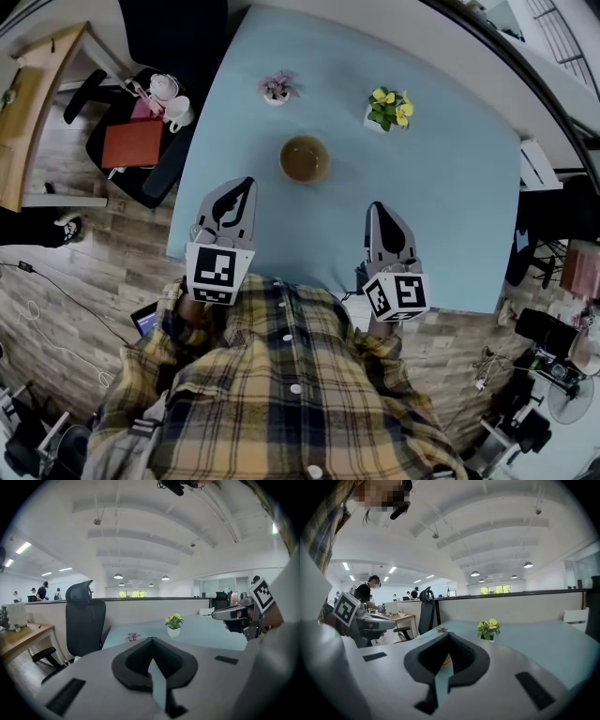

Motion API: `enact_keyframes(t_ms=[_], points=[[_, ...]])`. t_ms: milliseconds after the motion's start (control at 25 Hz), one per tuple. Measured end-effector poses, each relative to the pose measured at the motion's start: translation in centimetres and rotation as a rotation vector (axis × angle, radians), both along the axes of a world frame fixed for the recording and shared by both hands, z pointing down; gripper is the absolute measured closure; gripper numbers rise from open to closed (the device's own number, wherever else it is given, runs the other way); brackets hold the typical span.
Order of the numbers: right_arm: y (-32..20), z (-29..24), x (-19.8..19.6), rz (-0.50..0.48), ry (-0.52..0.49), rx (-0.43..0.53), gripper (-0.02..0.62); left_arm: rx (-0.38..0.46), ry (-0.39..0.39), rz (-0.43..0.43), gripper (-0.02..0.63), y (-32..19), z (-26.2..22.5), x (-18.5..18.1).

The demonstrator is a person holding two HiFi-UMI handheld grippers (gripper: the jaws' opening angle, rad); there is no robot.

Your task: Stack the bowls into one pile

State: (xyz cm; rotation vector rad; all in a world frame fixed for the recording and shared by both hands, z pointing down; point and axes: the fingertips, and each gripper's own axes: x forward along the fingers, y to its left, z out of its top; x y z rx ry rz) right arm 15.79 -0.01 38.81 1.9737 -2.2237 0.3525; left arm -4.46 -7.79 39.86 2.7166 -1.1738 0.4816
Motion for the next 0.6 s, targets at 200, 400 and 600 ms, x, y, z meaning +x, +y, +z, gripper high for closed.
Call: enact_keyframes(t_ms=[200, 400, 600], points=[[-0.12, -0.04, -0.1, 0.001, 0.006, 0.003, 0.594, 0.002, 0.001, 0.004, 0.615, -0.17, -0.07, 0.13], [-0.22, -0.13, -0.08, 0.01, 0.004, 0.005, 0.594, 0.001, 0.003, 0.004, 0.615, -0.4, -0.09, 0.13], [-0.4, -0.05, -0.01, 0.014, 0.003, 0.003, 0.594, -0.003, 0.006, 0.008, 0.615, -0.71, -0.12, 0.27]])
